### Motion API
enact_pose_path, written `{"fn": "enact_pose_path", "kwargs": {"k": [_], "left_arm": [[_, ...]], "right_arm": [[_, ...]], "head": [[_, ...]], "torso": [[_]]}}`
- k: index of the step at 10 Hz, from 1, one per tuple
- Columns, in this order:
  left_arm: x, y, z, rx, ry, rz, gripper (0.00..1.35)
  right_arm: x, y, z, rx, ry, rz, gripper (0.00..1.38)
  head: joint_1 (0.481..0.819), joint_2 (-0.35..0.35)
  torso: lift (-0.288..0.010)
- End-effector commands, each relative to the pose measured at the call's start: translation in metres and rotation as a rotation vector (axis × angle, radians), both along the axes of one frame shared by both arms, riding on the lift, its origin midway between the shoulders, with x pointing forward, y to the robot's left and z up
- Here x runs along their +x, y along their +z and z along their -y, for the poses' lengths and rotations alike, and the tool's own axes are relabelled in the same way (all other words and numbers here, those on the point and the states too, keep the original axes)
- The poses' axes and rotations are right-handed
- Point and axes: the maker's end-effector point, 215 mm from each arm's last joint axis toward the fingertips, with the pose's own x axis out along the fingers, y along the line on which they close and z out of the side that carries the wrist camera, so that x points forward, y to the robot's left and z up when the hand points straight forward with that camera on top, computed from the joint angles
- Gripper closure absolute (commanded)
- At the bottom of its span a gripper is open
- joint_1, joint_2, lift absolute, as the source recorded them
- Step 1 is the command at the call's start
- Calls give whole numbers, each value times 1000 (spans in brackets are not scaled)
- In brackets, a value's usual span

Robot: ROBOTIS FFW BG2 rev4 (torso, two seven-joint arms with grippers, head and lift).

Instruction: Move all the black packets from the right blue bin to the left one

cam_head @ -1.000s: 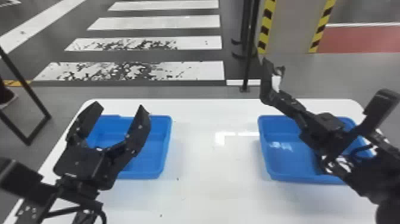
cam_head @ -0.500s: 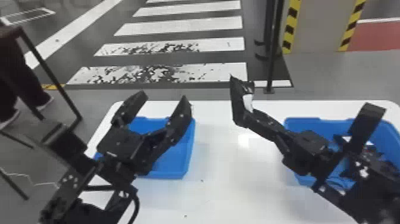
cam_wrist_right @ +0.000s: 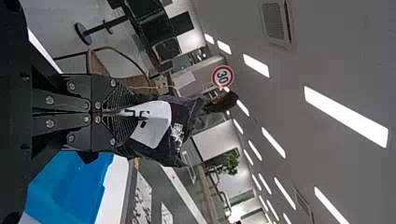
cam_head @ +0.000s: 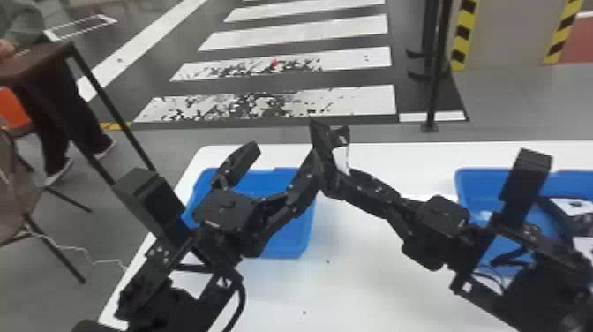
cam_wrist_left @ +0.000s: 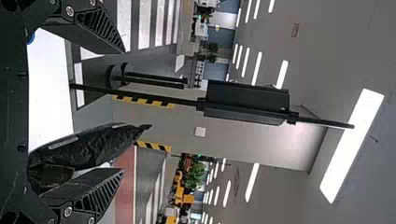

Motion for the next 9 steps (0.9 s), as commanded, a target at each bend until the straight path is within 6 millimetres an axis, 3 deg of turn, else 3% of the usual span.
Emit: {"fn": "enact_pose_path", "kwargs": {"k": [1,3,7,8,9], "left_arm": [[0,1,4,-6,-9,1,137],[-1,-1,12,-23,-30,-11,139],[0,-5,8,-17,-22,-22,160],[1,-8,9,-16,-24,-31,272],[1,-13,10,-27,-27,-52,726]], "right_arm": [[-10,-1,-16,-2,40,-3,1145],[-17,-5,-27,6,64,-20,1145],[-32,-3,-45,24,113,-34,1145],[-34,-1,-47,29,116,-30,1145],[-33,0,-47,39,114,-33,1145]], "head": [[687,287],[692,306],[695,330],[695,339],[695,347]], "torso": [[-140],[-140],[-140],[-140],[-140]]}}
